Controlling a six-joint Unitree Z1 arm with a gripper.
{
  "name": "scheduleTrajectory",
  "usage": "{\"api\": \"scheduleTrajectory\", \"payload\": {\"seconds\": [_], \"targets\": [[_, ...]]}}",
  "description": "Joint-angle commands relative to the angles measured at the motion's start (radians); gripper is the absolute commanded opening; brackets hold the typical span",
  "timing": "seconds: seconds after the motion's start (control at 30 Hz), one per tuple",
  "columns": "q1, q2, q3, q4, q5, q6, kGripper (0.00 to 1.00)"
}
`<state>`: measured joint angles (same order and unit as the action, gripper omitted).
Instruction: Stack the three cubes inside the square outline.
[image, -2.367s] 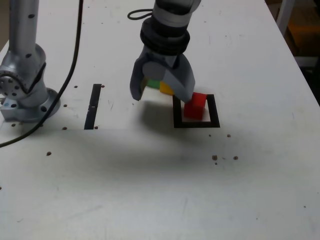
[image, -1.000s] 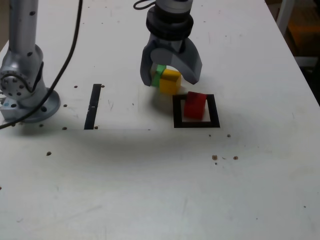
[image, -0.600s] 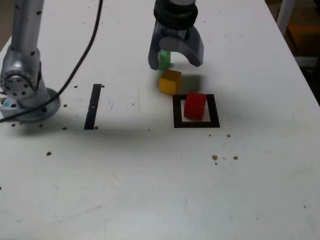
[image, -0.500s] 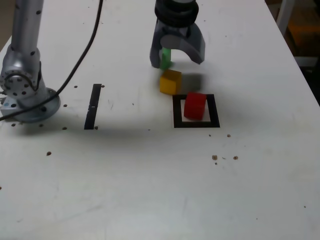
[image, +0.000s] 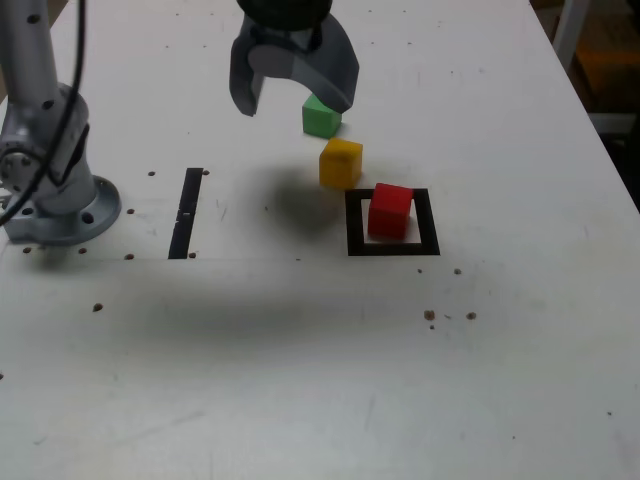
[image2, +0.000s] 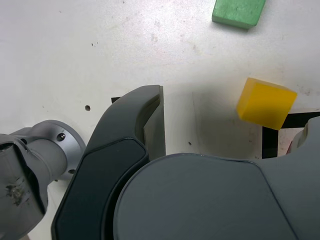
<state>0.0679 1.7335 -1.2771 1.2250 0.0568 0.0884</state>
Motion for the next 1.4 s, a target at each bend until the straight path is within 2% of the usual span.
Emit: {"api": "scheduleTrajectory", "payload": {"seconds": [0.0,0.2,0.33,0.4,0.73,0.93,1.03,1.2,1.37], "targets": [[-0.009,0.01,0.0,0.001,-0.002,-0.006,1.0],[-0.012,0.07,-0.03,-0.004,-0.011,-0.003,0.99],[-0.02,0.19,-0.065,-0.028,-0.021,0.015,0.99],[-0.022,0.22,-0.076,-0.039,-0.021,0.02,0.99],[-0.022,0.276,-0.095,-0.065,-0.006,0.013,0.98],[-0.018,0.337,-0.112,-0.072,0.027,0.013,0.93],[-0.016,0.342,-0.11,-0.078,0.032,0.013,0.92],[-0.013,0.337,-0.1,-0.08,0.025,0.013,0.83],[-0.005,0.326,-0.079,-0.081,0.022,0.011,0.68]]}}
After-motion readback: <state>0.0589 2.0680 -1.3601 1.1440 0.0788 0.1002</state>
